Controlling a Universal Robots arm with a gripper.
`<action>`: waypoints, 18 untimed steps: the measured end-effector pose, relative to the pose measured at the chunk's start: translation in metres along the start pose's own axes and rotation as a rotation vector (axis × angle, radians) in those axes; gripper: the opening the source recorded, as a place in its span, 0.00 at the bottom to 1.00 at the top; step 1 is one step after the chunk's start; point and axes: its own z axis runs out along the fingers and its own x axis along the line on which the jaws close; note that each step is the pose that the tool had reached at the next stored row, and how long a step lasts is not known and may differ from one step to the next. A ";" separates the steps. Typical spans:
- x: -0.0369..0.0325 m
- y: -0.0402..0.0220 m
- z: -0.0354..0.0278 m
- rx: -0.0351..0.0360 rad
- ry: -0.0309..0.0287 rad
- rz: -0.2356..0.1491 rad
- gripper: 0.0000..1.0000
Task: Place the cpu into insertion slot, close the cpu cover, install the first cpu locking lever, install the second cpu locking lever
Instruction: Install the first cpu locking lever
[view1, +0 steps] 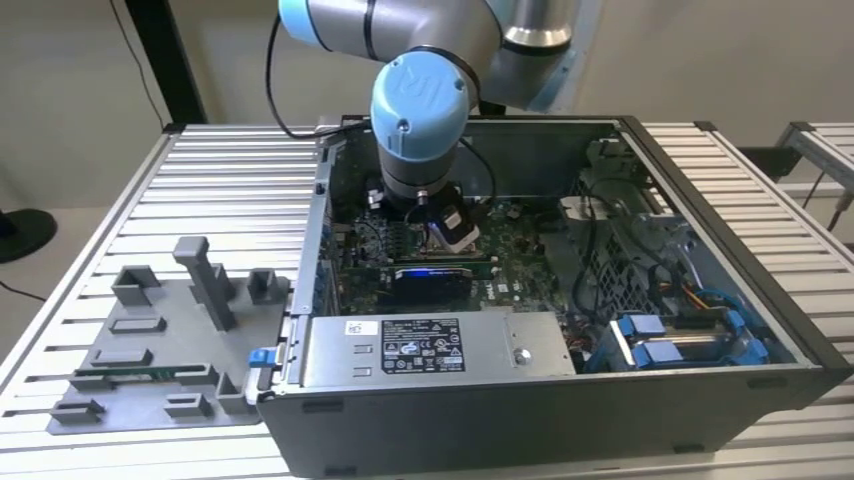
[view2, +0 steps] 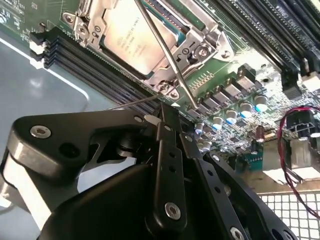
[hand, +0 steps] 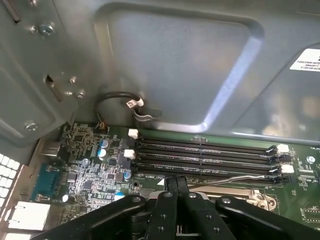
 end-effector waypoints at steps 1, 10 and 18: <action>-0.0007 0.0002 0.0002 -0.0007 -0.0002 0.000 0.00; -0.0035 0.0039 0.0034 -0.0028 -0.0004 0.000 0.00; -0.0054 0.0027 0.0063 -0.0047 -0.0003 0.000 0.00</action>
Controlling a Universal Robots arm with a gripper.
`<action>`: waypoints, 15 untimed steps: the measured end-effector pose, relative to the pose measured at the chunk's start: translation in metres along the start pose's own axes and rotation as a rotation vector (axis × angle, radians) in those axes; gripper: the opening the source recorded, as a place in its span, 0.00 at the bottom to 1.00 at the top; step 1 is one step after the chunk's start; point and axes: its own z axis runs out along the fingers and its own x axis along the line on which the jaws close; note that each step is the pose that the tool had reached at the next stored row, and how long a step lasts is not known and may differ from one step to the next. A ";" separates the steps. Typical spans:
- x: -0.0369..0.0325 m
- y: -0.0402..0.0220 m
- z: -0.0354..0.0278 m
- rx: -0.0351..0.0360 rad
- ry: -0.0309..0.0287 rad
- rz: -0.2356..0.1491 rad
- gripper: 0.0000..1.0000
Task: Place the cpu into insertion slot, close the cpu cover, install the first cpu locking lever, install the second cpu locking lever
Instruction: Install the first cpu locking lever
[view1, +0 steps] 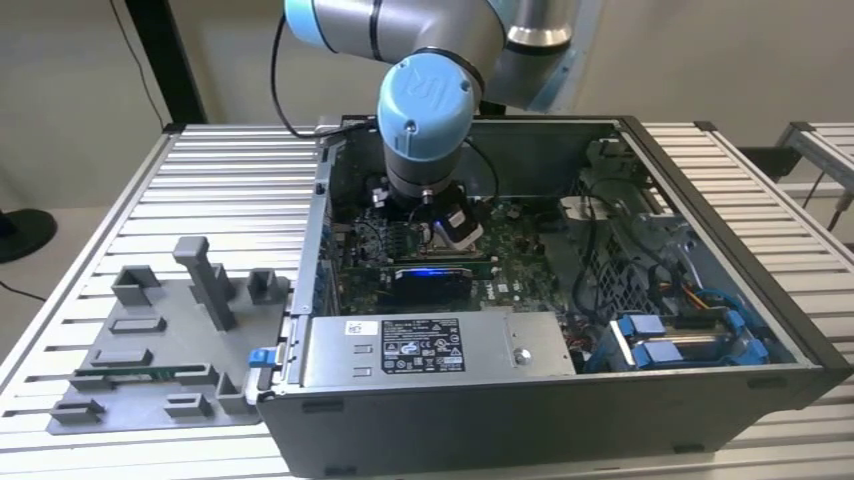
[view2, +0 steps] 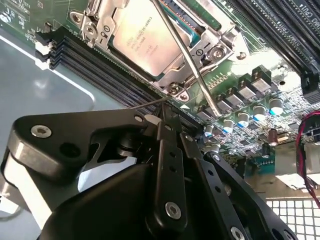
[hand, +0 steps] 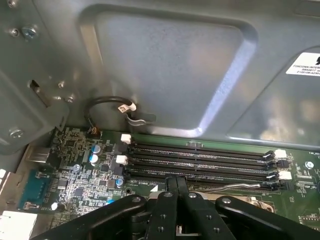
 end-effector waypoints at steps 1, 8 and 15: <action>-0.0004 -0.0001 0.0004 -0.0007 -0.0001 0.000 0.00; -0.0028 -0.0009 0.0027 -0.0049 0.0002 -0.001 0.00; -0.0079 -0.0025 0.0047 -0.0070 0.0009 -0.002 0.00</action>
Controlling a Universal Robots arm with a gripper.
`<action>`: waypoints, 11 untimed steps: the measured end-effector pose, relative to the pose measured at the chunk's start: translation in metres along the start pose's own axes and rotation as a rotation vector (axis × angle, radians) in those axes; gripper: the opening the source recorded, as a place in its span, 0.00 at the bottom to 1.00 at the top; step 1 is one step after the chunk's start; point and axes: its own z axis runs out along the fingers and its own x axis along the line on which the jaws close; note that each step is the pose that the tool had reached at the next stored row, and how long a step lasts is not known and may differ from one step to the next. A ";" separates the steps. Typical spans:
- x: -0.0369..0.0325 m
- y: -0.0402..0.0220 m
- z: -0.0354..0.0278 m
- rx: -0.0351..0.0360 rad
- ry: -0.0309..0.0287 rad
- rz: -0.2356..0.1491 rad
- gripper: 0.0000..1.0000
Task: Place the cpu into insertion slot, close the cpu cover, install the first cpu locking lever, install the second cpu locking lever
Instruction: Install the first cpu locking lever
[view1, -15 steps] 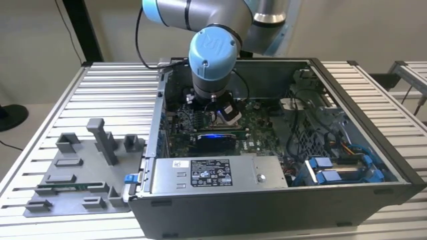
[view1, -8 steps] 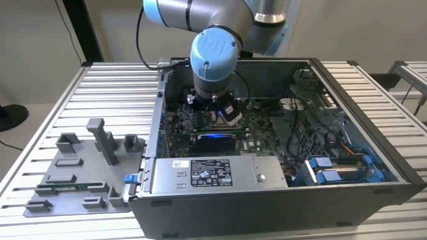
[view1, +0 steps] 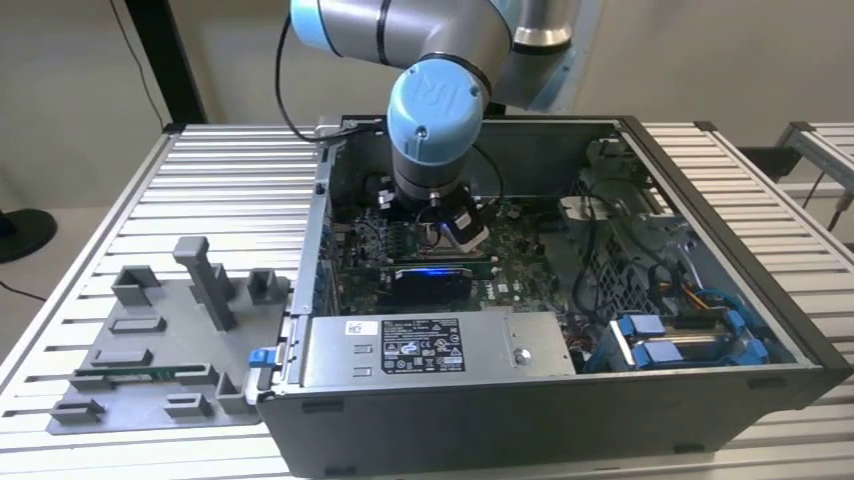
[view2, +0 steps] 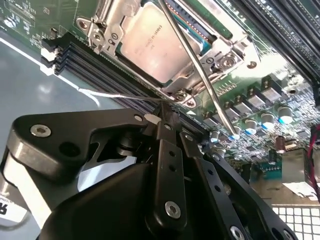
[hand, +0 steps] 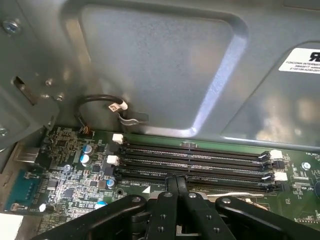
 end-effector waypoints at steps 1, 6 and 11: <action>-0.0008 -0.0002 0.0002 -0.0003 0.0002 0.000 0.00; -0.0047 -0.0014 0.0018 -0.0022 0.0008 -0.001 0.00; -0.0086 -0.0027 0.0033 -0.0030 0.0015 -0.003 0.00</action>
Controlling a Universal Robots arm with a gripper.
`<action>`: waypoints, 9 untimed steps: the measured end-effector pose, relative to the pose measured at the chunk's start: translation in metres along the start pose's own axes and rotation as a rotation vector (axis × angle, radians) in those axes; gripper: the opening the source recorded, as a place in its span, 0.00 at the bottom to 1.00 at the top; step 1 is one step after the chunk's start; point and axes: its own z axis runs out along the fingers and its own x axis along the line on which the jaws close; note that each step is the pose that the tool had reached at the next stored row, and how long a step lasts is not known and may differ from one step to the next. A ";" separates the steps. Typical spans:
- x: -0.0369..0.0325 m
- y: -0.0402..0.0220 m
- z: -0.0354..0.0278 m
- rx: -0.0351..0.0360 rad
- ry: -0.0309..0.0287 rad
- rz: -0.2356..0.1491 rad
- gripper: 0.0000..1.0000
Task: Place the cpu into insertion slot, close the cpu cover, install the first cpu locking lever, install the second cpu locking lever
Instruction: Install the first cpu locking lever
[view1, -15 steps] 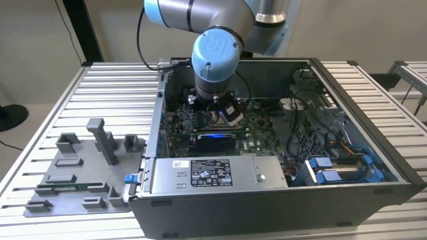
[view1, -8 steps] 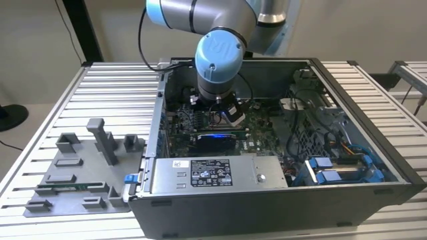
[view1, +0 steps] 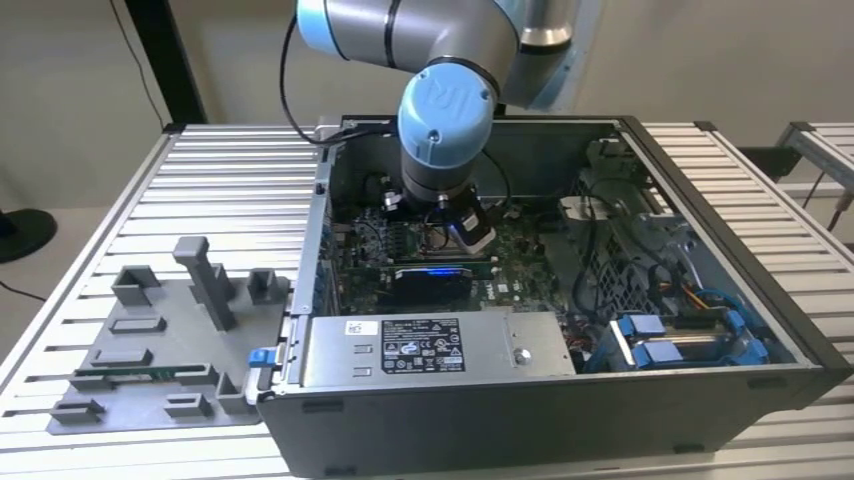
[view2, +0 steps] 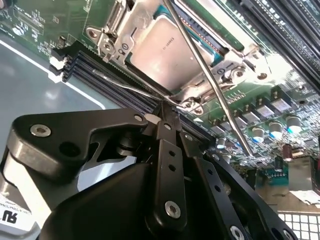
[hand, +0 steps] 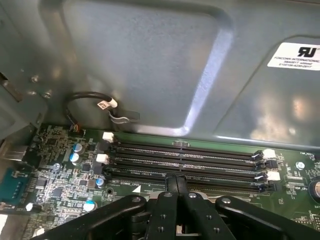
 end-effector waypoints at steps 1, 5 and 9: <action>-0.0008 -0.0002 0.0002 -0.0002 0.0002 0.000 0.00; -0.0042 -0.0009 0.0010 -0.0010 0.0008 -0.001 0.00; -0.0094 -0.0015 0.0013 -0.0027 0.0013 -0.002 0.00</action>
